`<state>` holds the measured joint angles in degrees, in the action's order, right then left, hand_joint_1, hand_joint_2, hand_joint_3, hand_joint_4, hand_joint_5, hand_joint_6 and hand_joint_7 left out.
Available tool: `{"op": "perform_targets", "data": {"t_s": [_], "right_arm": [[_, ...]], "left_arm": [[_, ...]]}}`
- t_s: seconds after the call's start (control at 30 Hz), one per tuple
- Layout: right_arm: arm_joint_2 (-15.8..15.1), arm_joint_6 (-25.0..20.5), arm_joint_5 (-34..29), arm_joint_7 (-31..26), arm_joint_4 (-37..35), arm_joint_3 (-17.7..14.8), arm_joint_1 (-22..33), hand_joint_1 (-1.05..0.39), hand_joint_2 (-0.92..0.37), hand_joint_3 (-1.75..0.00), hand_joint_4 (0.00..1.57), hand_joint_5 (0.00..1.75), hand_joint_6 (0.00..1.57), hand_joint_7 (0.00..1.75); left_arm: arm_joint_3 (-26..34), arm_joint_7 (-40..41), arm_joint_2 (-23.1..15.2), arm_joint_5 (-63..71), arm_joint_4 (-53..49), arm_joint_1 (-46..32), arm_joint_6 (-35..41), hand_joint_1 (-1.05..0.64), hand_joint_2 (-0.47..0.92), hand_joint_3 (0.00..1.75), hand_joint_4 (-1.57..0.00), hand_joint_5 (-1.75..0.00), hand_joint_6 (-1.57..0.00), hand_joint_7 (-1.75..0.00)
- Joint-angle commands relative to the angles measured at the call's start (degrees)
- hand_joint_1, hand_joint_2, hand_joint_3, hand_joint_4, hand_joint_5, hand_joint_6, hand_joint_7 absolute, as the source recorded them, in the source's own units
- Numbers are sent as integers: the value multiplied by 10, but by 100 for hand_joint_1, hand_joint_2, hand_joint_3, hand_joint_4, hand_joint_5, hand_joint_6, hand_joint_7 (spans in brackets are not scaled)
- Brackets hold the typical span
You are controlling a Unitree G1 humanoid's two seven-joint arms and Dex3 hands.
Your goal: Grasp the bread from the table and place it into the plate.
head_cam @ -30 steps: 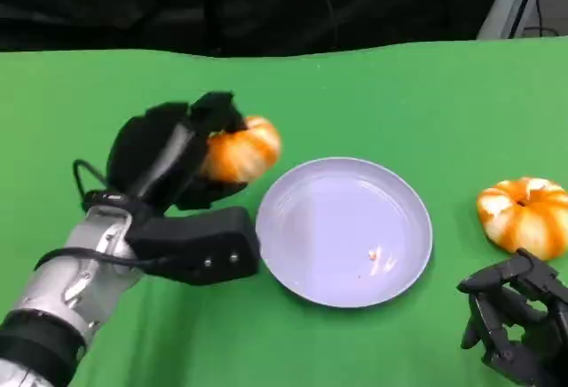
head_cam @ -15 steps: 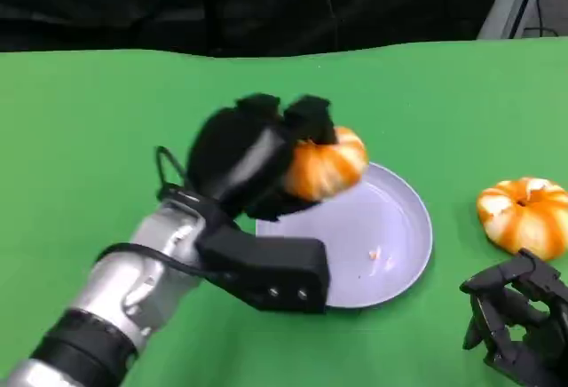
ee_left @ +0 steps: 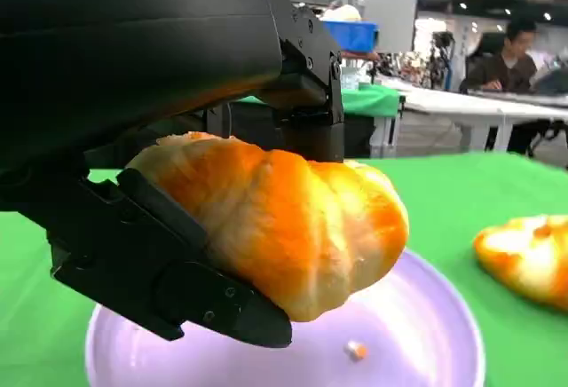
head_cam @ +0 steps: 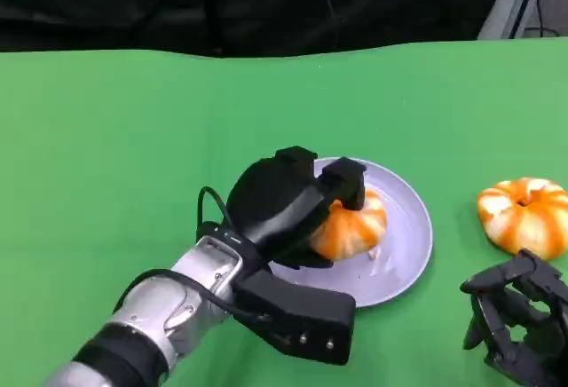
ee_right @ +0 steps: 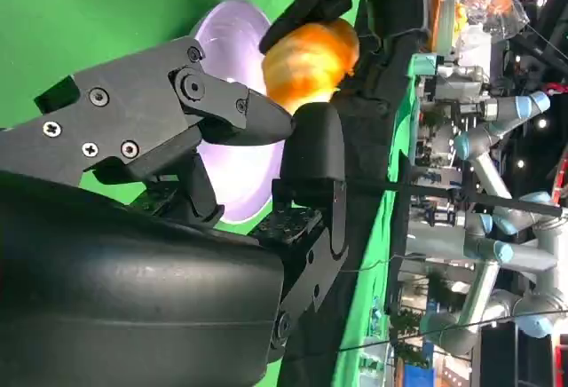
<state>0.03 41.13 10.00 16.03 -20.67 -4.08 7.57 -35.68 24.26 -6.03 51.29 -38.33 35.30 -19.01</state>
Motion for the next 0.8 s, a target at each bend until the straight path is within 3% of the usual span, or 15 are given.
{"op": "perform_targets", "data": {"t_s": [0.03,0.2,0.23,0.27,0.33,0.47,0.8], "right_arm": [[-7,6,1,-1,5,-5,1,-16,-80,-69,84,162,80,137],[-6,5,3,0,6,-4,1,-16,-80,-69,84,162,80,137],[-6,3,5,1,8,-3,1,-15,-80,-70,84,162,80,137],[-6,-1,8,3,10,-3,2,-15,-79,-72,84,162,80,137],[-7,-6,9,5,14,-2,3,-15,-78,-75,84,162,80,137],[-6,-19,11,4,22,-3,6,-16,-77,-75,85,161,80,137],[-4,-11,4,1,18,-4,4,-15,-77,-77,84,164,79,138]], "left_arm": [[-4,21,-5,3,-15,17,-10,-11,91,21,-60,-175,-55,-166],[-9,46,-5,0,-38,15,-37,-11,92,20,-60,-175,-55,-165],[-8,57,-5,-5,-49,8,-51,-37,92,27,-40,-103,-47,-92],[-8,65,-5,-8,-58,2,-59,-56,92,31,-29,-59,-44,-49],[-8,62,-7,-8,-65,-6,-56,-86,92,46,-8,-14,-30,-11],[-7,44,-14,-9,-65,-12,-49,-103,92,63,0,-1,-14,-1],[9,-12,-51,-43,-16,-44,-66,-105,92,69,0,0,-11,-1]]}}
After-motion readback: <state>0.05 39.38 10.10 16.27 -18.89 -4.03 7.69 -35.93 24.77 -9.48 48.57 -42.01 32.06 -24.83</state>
